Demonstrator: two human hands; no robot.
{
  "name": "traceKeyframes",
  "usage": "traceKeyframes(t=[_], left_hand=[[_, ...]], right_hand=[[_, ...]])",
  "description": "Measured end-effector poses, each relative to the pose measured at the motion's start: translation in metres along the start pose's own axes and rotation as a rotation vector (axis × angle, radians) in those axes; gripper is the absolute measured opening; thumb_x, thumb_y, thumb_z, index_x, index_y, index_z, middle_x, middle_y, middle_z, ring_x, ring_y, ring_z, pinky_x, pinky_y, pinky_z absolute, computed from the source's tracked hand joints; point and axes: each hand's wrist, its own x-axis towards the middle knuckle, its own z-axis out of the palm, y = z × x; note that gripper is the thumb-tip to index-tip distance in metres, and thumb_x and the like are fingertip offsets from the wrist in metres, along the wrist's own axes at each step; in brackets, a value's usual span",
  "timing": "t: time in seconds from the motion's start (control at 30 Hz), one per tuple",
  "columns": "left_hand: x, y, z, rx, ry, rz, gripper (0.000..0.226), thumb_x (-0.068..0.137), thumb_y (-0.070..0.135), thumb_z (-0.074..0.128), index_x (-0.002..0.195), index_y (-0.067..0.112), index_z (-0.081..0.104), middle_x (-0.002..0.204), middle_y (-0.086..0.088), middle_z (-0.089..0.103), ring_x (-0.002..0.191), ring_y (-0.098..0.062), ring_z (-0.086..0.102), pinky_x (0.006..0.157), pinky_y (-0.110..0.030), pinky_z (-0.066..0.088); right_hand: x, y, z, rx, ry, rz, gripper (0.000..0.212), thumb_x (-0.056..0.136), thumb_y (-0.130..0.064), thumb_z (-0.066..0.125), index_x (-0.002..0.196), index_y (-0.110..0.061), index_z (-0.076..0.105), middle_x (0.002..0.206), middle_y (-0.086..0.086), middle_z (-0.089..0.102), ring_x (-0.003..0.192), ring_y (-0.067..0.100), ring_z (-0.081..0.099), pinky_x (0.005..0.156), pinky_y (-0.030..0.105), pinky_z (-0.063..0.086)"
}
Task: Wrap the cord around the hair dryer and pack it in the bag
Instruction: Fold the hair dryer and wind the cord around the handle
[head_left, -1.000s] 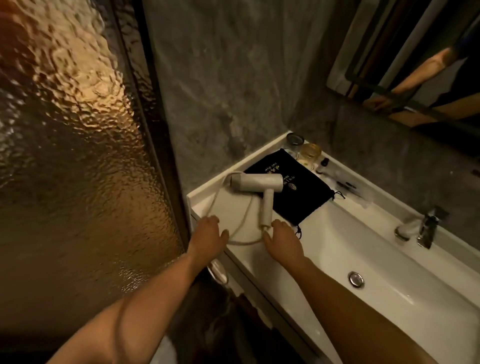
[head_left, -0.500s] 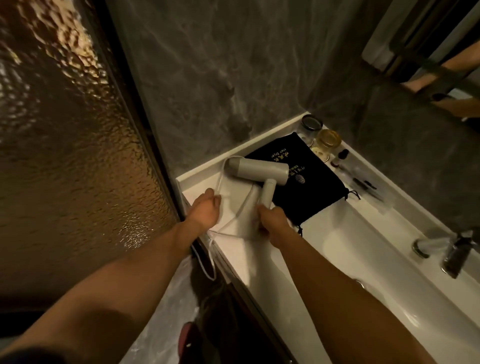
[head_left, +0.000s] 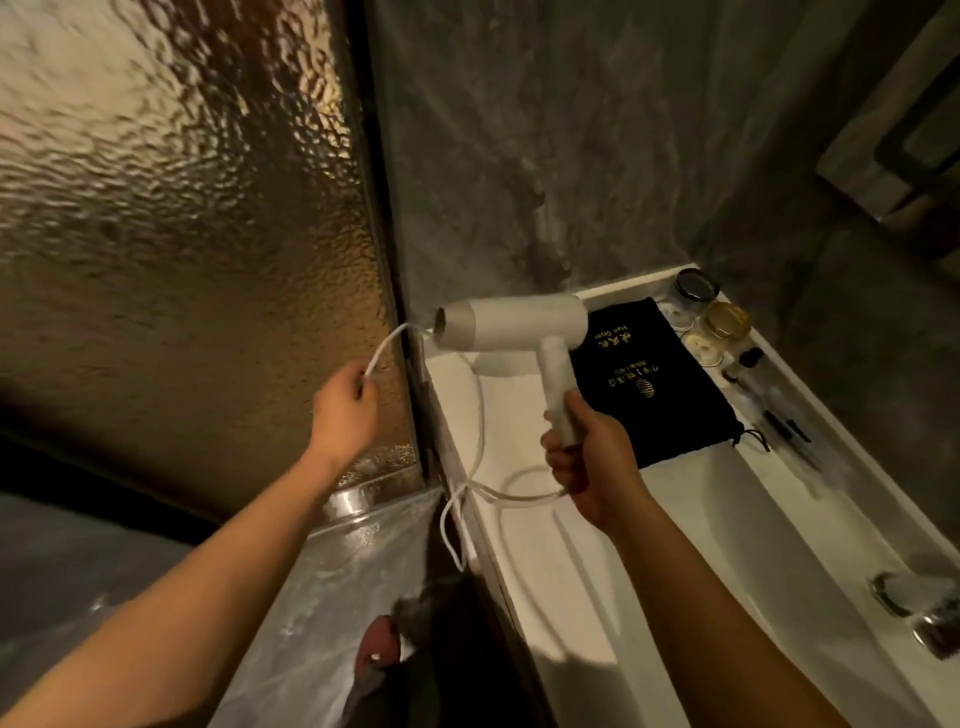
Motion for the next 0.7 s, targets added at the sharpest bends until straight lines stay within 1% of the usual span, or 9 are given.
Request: traceKeyframes(t=[0.07, 0.2, 0.3, 0.37, 0.4, 0.47, 0.53, 0.6, 0.7], left_hand=[[-0.016, -0.016, -0.024, 0.066, 0.050, -0.041, 0.035, 0.096, 0.013, 0.049, 0.130, 0.015, 0.059, 0.107, -0.011, 0.070, 0.093, -0.032, 0.068, 0.082, -0.047, 0.058], [-0.040, -0.031, -0.064, 0.204, 0.120, -0.147, 0.053, 0.089, 0.010, 0.055, 0.142, 0.014, 0.050, 0.121, -0.017, 0.062, 0.101, -0.030, 0.063, 0.096, -0.051, 0.052], [-0.053, -0.037, -0.087, 0.271, 0.136, -0.302, 0.052, 0.089, 0.027, 0.057, 0.141, 0.022, 0.052, 0.132, -0.016, 0.055, 0.117, -0.033, 0.055, 0.103, -0.055, 0.044], [-0.062, -0.034, -0.100, 0.283, 0.105, -0.258, 0.044, 0.090, 0.046, 0.055, 0.129, 0.027, 0.063, 0.132, -0.012, 0.058, 0.123, -0.032, 0.054, 0.104, -0.052, 0.042], [-0.068, -0.027, -0.107, 0.185, 0.058, -0.192, 0.043, 0.089, 0.053, 0.054, 0.120, 0.027, 0.068, 0.127, -0.009, 0.064, 0.118, -0.028, 0.059, 0.104, -0.049, 0.044], [-0.084, -0.008, -0.124, -0.252, -0.165, -0.134, 0.050, 0.089, 0.059, 0.049, 0.107, 0.020, 0.074, 0.114, -0.008, 0.074, 0.106, -0.021, 0.068, 0.104, -0.043, 0.047], [-0.102, 0.005, -0.144, -0.562, -0.436, -0.121, 0.064, 0.093, 0.058, 0.037, 0.101, 0.006, 0.075, 0.097, -0.018, 0.075, 0.094, -0.027, 0.070, 0.098, -0.037, 0.050], [-0.120, 0.004, -0.165, -0.523, -0.594, -0.036, 0.071, 0.099, 0.055, 0.026, 0.088, 0.003, 0.073, 0.074, -0.022, 0.065, 0.073, -0.029, 0.063, 0.082, -0.037, 0.049], [-0.140, -0.023, -0.199, -0.329, -0.567, 0.084, 0.056, 0.104, 0.047, 0.033, 0.071, 0.015, 0.064, 0.064, -0.004, 0.053, 0.063, -0.016, 0.049, 0.071, -0.034, 0.041]], right_hand=[[-0.020, -0.012, 0.020, -0.020, -0.156, -0.028, 0.037, 0.101, -0.045, 0.052, 0.099, -0.008, 0.058, 0.060, 0.004, 0.054, 0.043, 0.010, 0.037, 0.038, 0.021, 0.023], [-0.049, -0.034, 0.075, -0.034, -0.443, -0.088, 0.035, 0.102, -0.038, 0.052, 0.114, -0.005, 0.053, 0.066, 0.010, 0.056, 0.045, 0.013, 0.037, 0.033, 0.018, 0.020], [-0.068, -0.038, 0.121, -0.039, -0.628, -0.113, 0.035, 0.101, -0.037, 0.054, 0.119, -0.007, 0.053, 0.072, 0.012, 0.057, 0.046, 0.013, 0.039, 0.032, 0.016, 0.021], [-0.083, -0.034, 0.152, -0.072, -0.702, -0.139, 0.032, 0.102, -0.036, 0.052, 0.119, -0.009, 0.053, 0.072, 0.011, 0.056, 0.047, 0.013, 0.039, 0.037, 0.019, 0.016], [-0.091, -0.030, 0.167, -0.090, -0.726, -0.158, 0.030, 0.103, -0.035, 0.051, 0.119, -0.009, 0.053, 0.072, 0.011, 0.056, 0.047, 0.012, 0.039, 0.040, 0.021, 0.014], [-0.103, -0.022, 0.198, -0.115, -0.760, -0.200, 0.026, 0.104, -0.033, 0.048, 0.117, -0.011, 0.052, 0.071, 0.010, 0.056, 0.045, 0.012, 0.040, 0.040, 0.023, 0.012], [-0.112, -0.013, 0.227, -0.120, -0.778, -0.238, 0.021, 0.105, -0.031, 0.047, 0.113, -0.012, 0.052, 0.071, 0.010, 0.056, 0.045, 0.011, 0.040, 0.037, 0.021, 0.013], [-0.118, -0.005, 0.251, -0.114, -0.776, -0.280, 0.017, 0.105, -0.031, 0.047, 0.106, -0.015, 0.053, 0.073, 0.009, 0.057, 0.046, 0.012, 0.041, 0.035, 0.019, 0.015], [-0.122, 0.001, 0.276, -0.107, -0.743, -0.341, 0.015, 0.104, -0.034, 0.049, 0.100, -0.021, 0.057, 0.074, 0.006, 0.056, 0.051, 0.012, 0.042, 0.036, 0.018, 0.021]])
